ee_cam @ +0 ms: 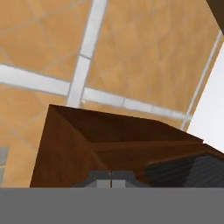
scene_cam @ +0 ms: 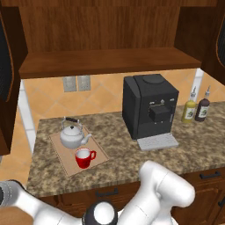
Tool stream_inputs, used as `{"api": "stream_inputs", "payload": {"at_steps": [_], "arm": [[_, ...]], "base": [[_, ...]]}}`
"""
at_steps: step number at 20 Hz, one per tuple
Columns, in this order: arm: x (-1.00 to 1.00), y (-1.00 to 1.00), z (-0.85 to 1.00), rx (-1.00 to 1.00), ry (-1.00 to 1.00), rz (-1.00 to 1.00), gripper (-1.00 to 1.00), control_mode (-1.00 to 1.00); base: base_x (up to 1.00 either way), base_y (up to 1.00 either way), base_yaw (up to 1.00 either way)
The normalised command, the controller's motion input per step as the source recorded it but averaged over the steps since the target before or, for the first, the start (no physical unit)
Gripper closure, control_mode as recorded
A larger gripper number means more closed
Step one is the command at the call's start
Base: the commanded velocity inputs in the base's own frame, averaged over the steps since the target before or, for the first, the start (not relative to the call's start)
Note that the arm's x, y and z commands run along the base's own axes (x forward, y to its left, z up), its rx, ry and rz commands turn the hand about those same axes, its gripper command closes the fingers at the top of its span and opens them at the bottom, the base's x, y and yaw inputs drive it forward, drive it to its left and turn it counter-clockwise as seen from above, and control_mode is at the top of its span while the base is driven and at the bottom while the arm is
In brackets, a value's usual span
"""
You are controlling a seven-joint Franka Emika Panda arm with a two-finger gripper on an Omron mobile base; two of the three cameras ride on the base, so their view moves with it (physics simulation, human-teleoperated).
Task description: Pick the kettle from the counter and place it on the tray. Then pick the mug from the cabinet and place it on the tray. Then close the cabinet doors.
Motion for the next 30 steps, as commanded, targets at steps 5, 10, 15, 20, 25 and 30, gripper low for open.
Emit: {"api": "stream_inputs", "payload": {"at_steps": [5,10,15,20,25,30], "arm": [[0.23,0.31,0.31,-0.20,0.01,-0.13,1.00,-1.00],[0.08,0.37,0.38,-0.18,0.00,-0.12,1.00,-1.00],[0.01,0.07,0.36,-0.05,0.00,-0.20,1.00,-1.00],[-0.03,-0.10,0.19,0.00,0.00,-0.25,1.00,-1.00],[-0.04,-0.30,0.07,0.00,0.00,-0.25,1.00,-1.00],[0.01,-0.47,0.05,0.00,0.00,-0.28,1.00,-1.00]], "base": [[0.00,0.00,0.00],[0.00,0.00,0.00],[0.00,0.00,0.00],[0.00,0.00,0.00],[0.00,0.00,0.00],[0.00,0.00,0.00]]}}
